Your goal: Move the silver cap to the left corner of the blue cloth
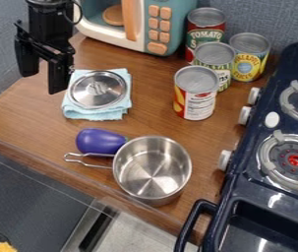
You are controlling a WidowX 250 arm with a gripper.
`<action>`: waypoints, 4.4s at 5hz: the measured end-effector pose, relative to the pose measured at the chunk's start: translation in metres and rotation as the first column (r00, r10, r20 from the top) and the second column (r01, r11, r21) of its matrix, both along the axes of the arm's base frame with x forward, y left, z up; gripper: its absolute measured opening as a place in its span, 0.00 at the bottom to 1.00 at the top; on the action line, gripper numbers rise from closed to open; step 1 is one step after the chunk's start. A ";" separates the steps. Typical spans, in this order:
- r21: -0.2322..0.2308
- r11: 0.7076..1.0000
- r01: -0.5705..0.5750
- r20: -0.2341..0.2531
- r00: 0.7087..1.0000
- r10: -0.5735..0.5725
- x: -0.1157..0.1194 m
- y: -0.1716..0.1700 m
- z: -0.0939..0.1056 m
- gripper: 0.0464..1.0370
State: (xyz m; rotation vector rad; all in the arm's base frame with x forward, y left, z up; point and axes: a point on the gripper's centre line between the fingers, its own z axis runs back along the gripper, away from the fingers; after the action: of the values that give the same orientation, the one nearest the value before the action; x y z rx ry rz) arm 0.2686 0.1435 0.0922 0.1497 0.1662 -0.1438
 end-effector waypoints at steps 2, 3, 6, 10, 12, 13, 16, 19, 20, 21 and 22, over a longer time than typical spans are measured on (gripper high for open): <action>-0.004 1.000 -0.018 -0.008 1.000 0.018 0.003 -0.002 -0.012 0.96; -0.001 1.000 -0.014 -0.019 1.000 0.014 0.011 -0.013 -0.021 0.96; 0.006 0.998 -0.061 0.017 0.998 0.061 0.054 -0.027 -0.030 0.96; 0.000 0.977 -0.214 -0.033 0.976 0.214 0.095 -0.015 -0.069 0.96; 0.016 0.980 -0.200 -0.033 0.979 0.201 0.100 -0.008 -0.075 0.90; 0.020 0.987 -0.158 -0.034 0.987 0.159 0.097 -0.012 -0.072 0.63; -0.010 0.994 -0.111 -0.029 0.993 0.110 0.088 -0.016 -0.065 0.13; -0.134 0.858 -0.496 0.074 0.858 0.507 0.071 0.002 -0.014 0.13; -0.142 0.701 -0.699 -0.024 0.710 0.704 0.069 0.011 -0.002 0.13; -0.088 0.496 -0.864 -0.098 0.503 0.859 0.063 0.017 -0.009 0.13; -0.080 0.268 -0.960 -0.073 0.274 0.959 0.062 0.021 -0.021 0.13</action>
State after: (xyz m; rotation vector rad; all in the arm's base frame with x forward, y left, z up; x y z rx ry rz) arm 0.3303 0.1646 0.0707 -0.0940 0.2366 1.1329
